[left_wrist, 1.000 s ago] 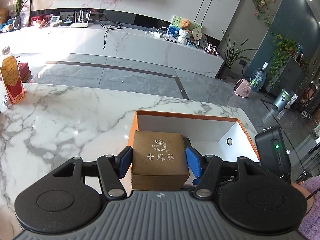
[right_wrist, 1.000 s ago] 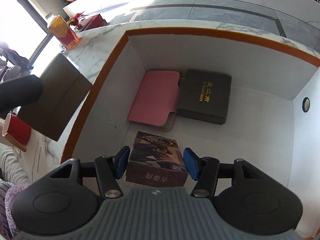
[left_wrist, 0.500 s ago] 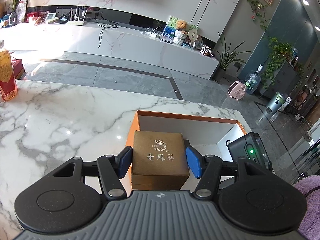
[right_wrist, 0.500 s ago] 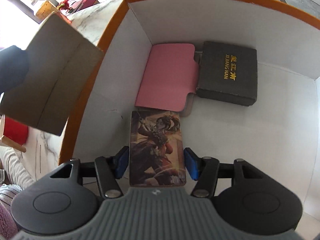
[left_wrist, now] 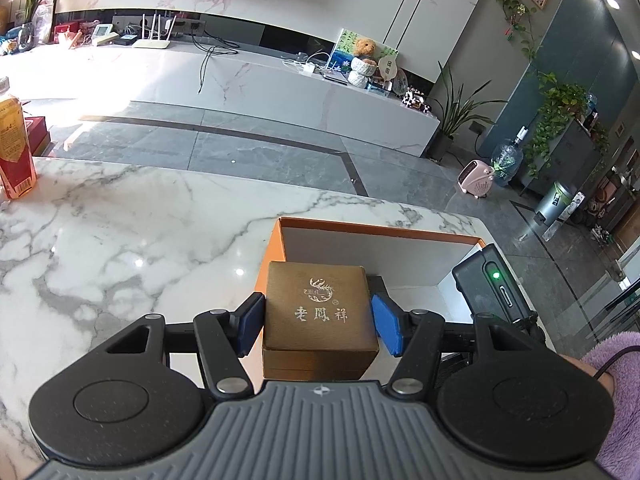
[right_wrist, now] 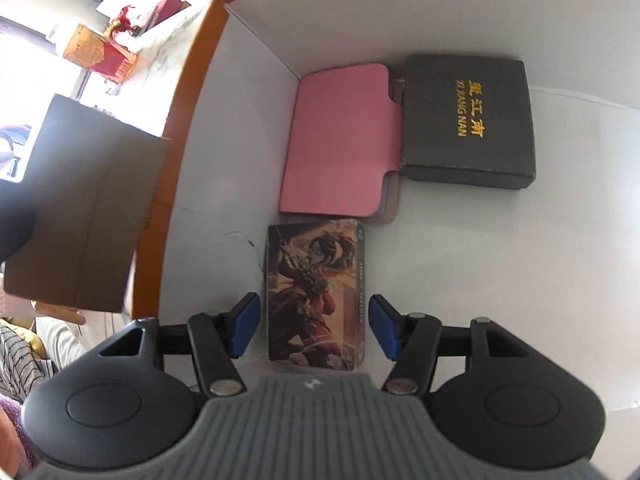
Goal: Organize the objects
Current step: 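Carry the picture card and brown box over the orange box with both tools, then lower the card into the orange box with the right tool while the left tool lowers the brown box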
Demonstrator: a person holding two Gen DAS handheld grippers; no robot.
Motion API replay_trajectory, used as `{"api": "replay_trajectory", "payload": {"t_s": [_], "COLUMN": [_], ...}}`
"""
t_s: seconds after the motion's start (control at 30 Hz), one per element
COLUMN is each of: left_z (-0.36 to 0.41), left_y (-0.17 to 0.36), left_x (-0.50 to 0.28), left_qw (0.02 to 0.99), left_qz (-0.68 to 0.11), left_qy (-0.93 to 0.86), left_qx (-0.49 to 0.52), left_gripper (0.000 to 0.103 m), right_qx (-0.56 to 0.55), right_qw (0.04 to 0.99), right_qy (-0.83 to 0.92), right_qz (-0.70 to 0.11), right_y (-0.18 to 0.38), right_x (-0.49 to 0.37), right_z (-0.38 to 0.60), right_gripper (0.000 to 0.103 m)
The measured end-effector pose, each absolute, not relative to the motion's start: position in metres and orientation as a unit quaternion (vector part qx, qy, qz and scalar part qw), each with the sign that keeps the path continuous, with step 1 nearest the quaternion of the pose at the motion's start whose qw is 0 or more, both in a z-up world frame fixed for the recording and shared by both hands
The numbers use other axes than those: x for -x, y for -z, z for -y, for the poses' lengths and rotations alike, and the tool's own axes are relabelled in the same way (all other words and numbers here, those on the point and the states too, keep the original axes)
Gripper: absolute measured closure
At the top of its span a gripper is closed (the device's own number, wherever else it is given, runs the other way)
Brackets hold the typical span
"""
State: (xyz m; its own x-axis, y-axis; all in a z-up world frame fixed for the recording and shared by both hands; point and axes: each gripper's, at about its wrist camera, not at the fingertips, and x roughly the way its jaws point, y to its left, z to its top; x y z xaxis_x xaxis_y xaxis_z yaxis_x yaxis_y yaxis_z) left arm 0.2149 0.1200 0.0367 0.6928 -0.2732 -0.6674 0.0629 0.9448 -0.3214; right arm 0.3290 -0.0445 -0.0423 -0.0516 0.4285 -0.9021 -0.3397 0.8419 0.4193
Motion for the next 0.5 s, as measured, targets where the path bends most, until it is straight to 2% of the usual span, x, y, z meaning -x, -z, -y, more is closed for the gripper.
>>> {"api": "replay_trajectory", "payload": {"t_s": [0.03, 0.07, 0.1, 0.17, 0.5], "left_z": [-0.12, -0.12, -0.12, -0.121, -0.122], "left_y": [-0.037, -0.037, -0.037, -0.036, -0.035], "left_x": [-0.215, -0.215, -0.215, -0.215, -0.211], "left_qw": [0.91, 0.91, 0.91, 0.91, 0.908], "left_qz": [-0.381, -0.381, -0.38, -0.38, -0.384], "left_qy": [0.092, 0.091, 0.09, 0.089, 0.091], "left_qx": [0.138, 0.138, 0.139, 0.14, 0.14], "left_gripper": [0.035, 0.035, 0.035, 0.035, 0.035], "right_qx": [-0.026, -0.023, -0.02, -0.011, -0.113], "right_qw": [0.679, 0.671, 0.663, 0.653, 0.655], "right_qy": [-0.277, -0.275, -0.274, -0.275, -0.229], "right_qz": [-0.679, -0.688, -0.696, -0.706, -0.712], "right_y": [0.044, 0.046, 0.048, 0.05, 0.058], "right_x": [-0.331, -0.331, -0.331, -0.33, -0.334], "right_z": [0.044, 0.044, 0.044, 0.042, 0.059], "right_gripper": [0.043, 0.052, 0.057, 0.062, 0.075]}}
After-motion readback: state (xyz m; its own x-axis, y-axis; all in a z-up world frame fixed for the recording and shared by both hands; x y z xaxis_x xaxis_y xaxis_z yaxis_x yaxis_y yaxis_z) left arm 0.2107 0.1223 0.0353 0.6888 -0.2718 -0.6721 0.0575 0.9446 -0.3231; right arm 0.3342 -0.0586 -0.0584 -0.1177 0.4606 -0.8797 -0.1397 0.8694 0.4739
